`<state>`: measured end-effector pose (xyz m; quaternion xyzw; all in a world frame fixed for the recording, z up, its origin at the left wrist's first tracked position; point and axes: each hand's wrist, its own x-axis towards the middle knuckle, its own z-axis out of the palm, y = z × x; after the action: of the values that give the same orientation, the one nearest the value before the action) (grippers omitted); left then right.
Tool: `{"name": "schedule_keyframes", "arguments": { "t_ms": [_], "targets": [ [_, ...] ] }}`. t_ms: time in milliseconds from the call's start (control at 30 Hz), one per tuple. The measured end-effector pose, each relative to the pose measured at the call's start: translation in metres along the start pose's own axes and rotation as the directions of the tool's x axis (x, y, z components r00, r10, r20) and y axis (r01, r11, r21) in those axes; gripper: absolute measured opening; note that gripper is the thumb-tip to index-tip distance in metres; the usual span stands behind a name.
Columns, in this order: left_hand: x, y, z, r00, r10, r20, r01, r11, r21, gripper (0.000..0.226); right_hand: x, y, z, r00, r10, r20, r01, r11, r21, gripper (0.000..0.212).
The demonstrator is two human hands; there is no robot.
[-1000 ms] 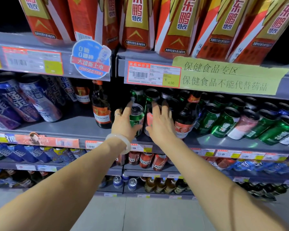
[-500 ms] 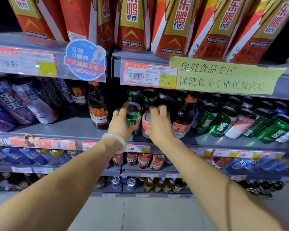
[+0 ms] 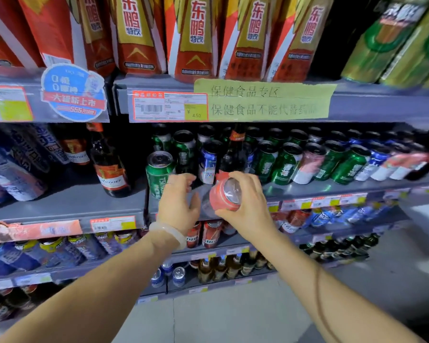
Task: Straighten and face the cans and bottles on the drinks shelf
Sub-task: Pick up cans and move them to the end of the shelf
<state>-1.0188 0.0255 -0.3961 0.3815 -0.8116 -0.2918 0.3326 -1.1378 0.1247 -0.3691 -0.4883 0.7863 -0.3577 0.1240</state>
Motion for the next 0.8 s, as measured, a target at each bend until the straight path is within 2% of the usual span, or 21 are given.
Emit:
{"name": "schedule_keyframes", "arguments": {
  "t_ms": [267, 433, 533, 700, 800],
  "targets": [
    [-0.008, 0.057, 0.059, 0.958, 0.099, 0.271, -0.107, 0.994, 0.015, 0.047, -0.021, 0.057, -0.064, 0.992, 0.117, -0.052, -0.121, 0.989, -0.089, 0.070],
    [0.005, 0.105, 0.105, 0.934, 0.114, 0.340, -0.140, 0.989, 0.053, 0.054, -0.013, 0.095, -0.110, 0.981, 0.163, -0.104, -0.171, 0.982, -0.078, 0.073],
    [0.018, 0.133, 0.137, 0.938, 0.072, 0.339, -0.109, 0.990, 0.092, 0.057, -0.001, 0.123, -0.137, 0.976, 0.186, -0.114, -0.195, 0.978, -0.074, 0.072],
    [0.049, 0.167, 0.185, 0.966, 0.074, 0.249, -0.122, 0.976, 0.181, 0.057, 0.026, 0.173, -0.171, 0.977, 0.194, -0.092, -0.203, 0.973, -0.110, 0.072],
    [0.074, 0.184, 0.207, 0.979, 0.031, 0.202, -0.093, 0.949, 0.302, 0.054, 0.046, 0.194, -0.183, 0.981, 0.180, -0.075, -0.189, 0.972, -0.142, 0.070]
  ]
}}
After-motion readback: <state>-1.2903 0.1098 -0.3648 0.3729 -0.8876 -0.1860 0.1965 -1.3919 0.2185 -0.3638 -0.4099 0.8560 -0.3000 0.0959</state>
